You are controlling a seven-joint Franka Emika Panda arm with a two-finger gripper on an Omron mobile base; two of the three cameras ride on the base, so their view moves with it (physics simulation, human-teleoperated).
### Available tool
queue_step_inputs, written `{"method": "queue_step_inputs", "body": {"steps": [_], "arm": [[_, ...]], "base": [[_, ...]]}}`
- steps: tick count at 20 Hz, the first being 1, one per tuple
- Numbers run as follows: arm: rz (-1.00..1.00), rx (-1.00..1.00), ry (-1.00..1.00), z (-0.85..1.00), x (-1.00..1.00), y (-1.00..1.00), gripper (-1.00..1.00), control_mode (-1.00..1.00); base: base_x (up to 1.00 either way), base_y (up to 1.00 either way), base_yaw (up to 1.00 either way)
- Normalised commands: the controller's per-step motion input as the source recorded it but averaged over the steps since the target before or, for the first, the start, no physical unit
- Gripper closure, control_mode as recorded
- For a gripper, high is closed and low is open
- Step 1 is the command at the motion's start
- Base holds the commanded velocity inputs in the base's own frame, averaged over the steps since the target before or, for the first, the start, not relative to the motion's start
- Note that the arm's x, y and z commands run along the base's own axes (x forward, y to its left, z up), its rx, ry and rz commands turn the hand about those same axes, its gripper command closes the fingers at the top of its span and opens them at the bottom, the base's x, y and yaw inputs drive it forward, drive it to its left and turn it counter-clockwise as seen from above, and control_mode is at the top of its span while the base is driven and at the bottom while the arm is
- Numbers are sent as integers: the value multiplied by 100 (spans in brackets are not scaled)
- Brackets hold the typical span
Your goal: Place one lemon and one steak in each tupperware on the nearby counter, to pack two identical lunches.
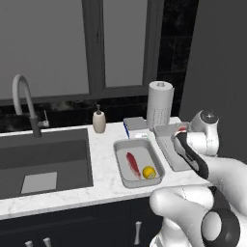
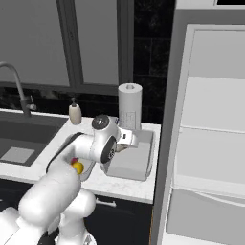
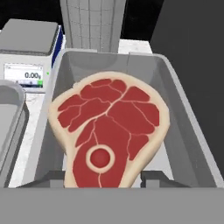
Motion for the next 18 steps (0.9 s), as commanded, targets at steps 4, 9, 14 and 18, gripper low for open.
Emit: {"method": "queue_step_inputs", "body": {"steps": [4, 9, 14, 18], "arm": [[0, 0, 25, -71, 67, -19, 100, -100], [0, 0, 10, -29, 74, -1, -100, -100], [0, 0, 2, 0, 2, 0, -100, -100], [0, 4, 1, 21, -31, 0, -100, -100]], "base": [[0, 0, 0], [0, 0, 0], [0, 0, 0], [0, 0, 0]]}}
